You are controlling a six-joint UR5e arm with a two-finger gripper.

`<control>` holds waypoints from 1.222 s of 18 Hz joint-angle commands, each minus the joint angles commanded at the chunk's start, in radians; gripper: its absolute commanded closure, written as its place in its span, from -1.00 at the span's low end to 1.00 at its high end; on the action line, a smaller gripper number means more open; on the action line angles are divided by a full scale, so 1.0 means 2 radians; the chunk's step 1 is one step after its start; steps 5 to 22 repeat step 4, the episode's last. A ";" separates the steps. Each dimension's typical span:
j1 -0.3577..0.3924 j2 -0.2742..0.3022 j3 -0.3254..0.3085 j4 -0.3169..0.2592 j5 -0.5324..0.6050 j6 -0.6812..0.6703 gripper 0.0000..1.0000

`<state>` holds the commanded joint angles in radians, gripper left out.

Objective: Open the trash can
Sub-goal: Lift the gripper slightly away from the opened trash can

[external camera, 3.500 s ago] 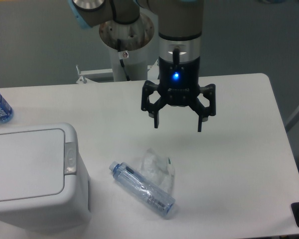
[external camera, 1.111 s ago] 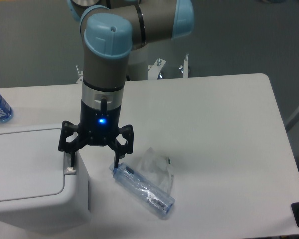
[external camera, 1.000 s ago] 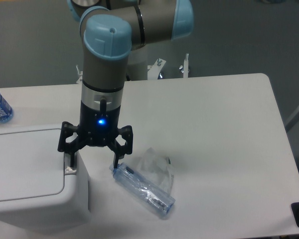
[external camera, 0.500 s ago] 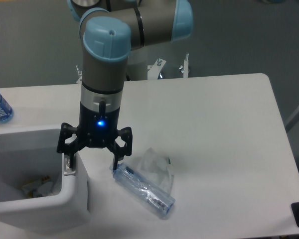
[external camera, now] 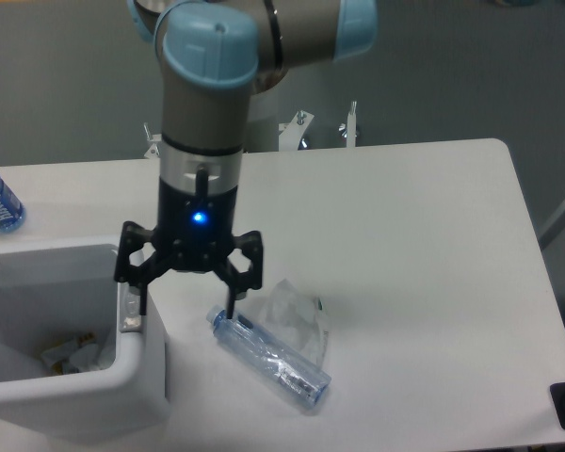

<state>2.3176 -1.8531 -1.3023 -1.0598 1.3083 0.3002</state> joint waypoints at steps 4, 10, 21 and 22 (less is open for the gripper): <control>0.021 0.014 -0.011 -0.050 0.086 0.090 -1.00; 0.021 0.014 -0.011 -0.050 0.086 0.090 -1.00; 0.021 0.014 -0.011 -0.050 0.086 0.090 -1.00; 0.021 0.014 -0.011 -0.050 0.086 0.090 -1.00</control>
